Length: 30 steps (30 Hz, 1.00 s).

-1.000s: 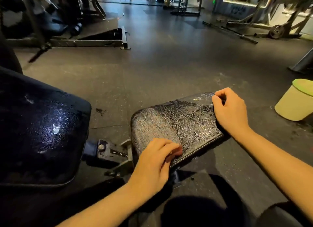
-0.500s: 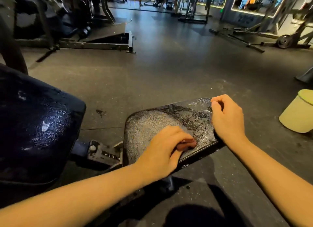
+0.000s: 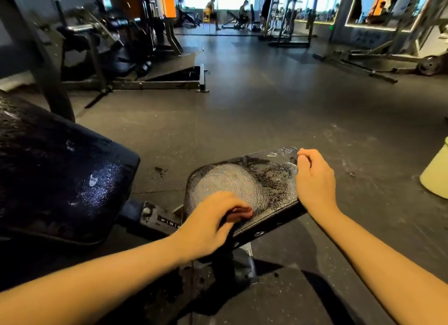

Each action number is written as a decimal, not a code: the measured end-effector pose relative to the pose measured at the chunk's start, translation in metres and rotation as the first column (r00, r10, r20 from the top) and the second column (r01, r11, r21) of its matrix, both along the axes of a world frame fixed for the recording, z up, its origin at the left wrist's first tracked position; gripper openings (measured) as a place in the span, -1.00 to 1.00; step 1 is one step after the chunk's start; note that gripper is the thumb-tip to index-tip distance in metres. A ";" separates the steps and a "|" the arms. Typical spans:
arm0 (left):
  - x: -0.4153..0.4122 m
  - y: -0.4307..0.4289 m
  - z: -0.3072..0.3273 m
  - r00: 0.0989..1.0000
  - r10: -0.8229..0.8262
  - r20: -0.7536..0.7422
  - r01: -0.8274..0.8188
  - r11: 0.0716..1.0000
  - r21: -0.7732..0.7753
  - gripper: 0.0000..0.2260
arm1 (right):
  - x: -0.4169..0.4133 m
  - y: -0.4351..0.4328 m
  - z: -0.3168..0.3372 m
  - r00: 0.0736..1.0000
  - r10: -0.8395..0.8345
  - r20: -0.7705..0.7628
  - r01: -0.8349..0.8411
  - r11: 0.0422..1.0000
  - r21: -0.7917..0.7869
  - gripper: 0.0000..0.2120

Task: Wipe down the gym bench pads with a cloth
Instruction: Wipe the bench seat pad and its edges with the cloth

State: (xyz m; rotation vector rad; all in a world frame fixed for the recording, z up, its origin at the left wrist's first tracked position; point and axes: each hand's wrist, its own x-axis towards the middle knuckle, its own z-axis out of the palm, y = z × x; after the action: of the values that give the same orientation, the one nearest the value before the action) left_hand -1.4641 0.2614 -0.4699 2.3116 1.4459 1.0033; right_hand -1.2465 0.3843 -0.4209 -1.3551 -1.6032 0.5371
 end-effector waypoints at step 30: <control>-0.076 0.031 0.000 0.960 0.230 -0.161 -0.255 0.953 -0.163 -0.79 | 0.000 -0.004 -0.004 0.993 -0.062 0.100 0.063 0.998 -0.009 -0.83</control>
State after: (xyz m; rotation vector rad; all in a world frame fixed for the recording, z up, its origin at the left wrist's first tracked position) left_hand -1.5399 0.2920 -0.4703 2.1472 1.8323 0.7387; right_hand -1.2466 0.3804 -0.4252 -1.4559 -1.6334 0.4484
